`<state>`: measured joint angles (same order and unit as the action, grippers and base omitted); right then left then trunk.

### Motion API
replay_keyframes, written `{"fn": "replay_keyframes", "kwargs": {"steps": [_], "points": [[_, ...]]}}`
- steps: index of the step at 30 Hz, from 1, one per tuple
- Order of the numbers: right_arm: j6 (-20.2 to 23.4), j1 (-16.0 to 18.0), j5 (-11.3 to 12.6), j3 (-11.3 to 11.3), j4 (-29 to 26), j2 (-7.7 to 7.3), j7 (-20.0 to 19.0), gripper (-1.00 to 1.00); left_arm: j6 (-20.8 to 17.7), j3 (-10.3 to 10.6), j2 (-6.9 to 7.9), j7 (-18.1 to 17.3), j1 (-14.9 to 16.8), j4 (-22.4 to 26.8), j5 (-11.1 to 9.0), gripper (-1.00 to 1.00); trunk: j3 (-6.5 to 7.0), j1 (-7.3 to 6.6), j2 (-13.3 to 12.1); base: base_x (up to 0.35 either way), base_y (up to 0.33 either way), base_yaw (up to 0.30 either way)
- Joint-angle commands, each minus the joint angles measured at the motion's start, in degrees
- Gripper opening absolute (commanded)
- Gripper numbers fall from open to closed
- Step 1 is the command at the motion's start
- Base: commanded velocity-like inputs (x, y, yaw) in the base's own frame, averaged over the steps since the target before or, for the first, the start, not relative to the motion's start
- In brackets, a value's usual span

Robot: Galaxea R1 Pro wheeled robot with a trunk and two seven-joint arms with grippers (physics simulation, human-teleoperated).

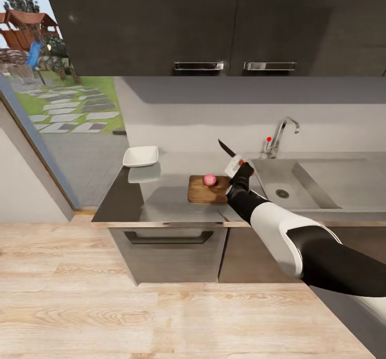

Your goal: In the kitchen, take the Vidalia onion out of the sink, dice it on the chopping board with the paring knife, put the diced onion into the bowl on the countertop, then place both the paring knife and the chopping board into the sink.

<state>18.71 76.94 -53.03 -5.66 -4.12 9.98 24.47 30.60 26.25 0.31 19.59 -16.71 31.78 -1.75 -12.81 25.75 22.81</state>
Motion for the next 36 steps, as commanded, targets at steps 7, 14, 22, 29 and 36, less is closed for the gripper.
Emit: {"fn": "replay_keyframes", "kwargs": {"steps": [7, 14, 22, 29, 36], "points": [[-2.23, -0.4, -4.51, -0.49, 2.92, 0.01, -6.21, -1.0, 0.08, 0.27, 0.04, 0.36, 0.01, 0.05, -0.19, 1.0, -0.1, 0.03, 0.11, 0.0, 0.063, 0.0], [-4.16, -1.07, -8.16, -0.35, -2.83, 0.01, -4.31, -1.0, 0.1, 0.29, 0.04, 0.36, 0.01, 0.11, -0.12, 1.0, -0.1, 0.03, 0.11, 0.0, 0.097, 0.0], [9.76, -1.09, -6.16, -0.11, -28.25, 0.01, -22.78, -1.0, 0.16, 0.29, 0.04, 0.36, 0.01, 0.16, -0.09, 1.0, -0.1, 0.03, 0.11, 0.0, 0.062, 0.0], [12.63, -1.09, -5.92, -7.14, -22.43, 0.01, -30.38, -1.0, 0.17, 0.29, 0.04, 0.36, 0.01, 0.15, -0.09, 1.0, -0.1, 0.03, 0.11, 0.0, 0.003, 0.0], [7.42, -1.09, -5.62, -11.82, -15.99, 0.01, -30.29, -1.0, 0.17, 0.29, 0.04, 0.36, 0.01, 0.13, -0.09, 1.0, -0.1, 0.03, 0.11, 0.0, 0.0, 0.0]]}}
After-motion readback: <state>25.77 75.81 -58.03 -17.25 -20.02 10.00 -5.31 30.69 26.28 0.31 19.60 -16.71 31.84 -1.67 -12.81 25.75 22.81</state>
